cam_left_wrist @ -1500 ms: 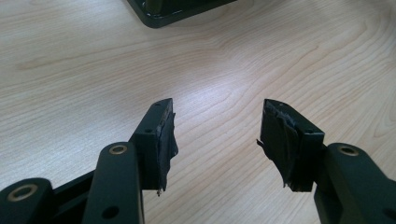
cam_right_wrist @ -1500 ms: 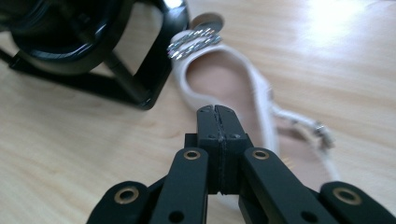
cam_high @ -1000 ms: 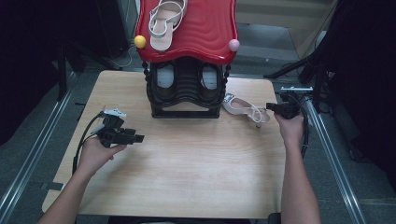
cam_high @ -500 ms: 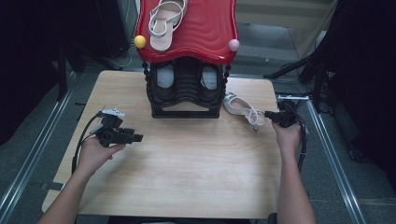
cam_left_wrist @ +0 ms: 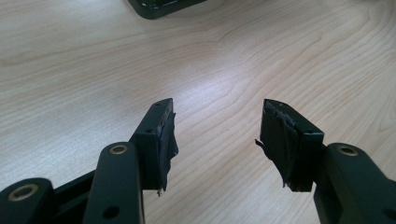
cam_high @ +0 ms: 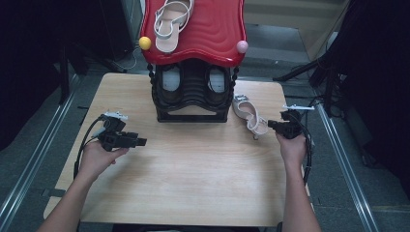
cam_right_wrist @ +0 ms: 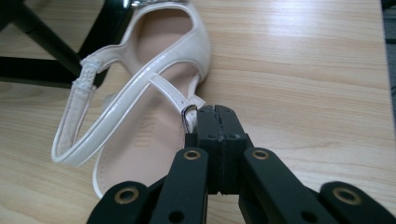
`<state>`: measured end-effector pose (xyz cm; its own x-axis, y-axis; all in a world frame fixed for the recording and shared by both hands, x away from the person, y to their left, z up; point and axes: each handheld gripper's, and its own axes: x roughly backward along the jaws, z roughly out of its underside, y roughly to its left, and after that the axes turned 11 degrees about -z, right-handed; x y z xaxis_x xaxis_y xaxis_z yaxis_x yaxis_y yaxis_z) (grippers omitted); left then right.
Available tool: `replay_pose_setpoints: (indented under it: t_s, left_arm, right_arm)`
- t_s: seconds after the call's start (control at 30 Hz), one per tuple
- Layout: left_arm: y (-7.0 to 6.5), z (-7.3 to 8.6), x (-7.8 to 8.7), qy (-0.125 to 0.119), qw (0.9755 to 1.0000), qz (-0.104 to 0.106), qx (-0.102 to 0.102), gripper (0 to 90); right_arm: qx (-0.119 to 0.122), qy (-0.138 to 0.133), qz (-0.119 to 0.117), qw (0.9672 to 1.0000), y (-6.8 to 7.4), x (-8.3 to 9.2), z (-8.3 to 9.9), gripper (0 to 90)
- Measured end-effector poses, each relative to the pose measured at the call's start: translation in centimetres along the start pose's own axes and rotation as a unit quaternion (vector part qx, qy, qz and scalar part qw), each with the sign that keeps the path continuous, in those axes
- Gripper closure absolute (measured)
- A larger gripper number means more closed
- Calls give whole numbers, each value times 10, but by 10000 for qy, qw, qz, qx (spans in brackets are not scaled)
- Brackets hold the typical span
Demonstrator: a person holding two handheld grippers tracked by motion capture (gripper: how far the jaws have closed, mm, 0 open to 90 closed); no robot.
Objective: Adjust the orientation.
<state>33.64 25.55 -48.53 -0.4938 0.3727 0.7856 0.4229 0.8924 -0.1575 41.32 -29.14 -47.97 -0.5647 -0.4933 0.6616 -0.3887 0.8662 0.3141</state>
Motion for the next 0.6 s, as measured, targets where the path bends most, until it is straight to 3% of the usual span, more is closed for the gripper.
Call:
replay_pose_setpoints:
  t_s: [0.17, 0.27, 0.43, 0.6]
  left_arm:
    - [0, -2, 0, -17, 10000, 38, 37, 453]
    - [1, -2, -2, 37, 10000, 37, 10, 453]
    - [1, -2, -4, 69, 10000, 24, 41, 453]
    - [-2, -2, -6, 115, 9999, 41, -80, 453]
  right_arm:
    - [62, 0, 91, 9999, 5, 0, 2, 900]
    - [-75, -68, -30, 9999, 5, 3, 2, 900]
    - [-53, 23, -70, 10000, 7, 2, 3, 900]
    - [-56, -35, -27, 10000, 8, 5, 1, 900]
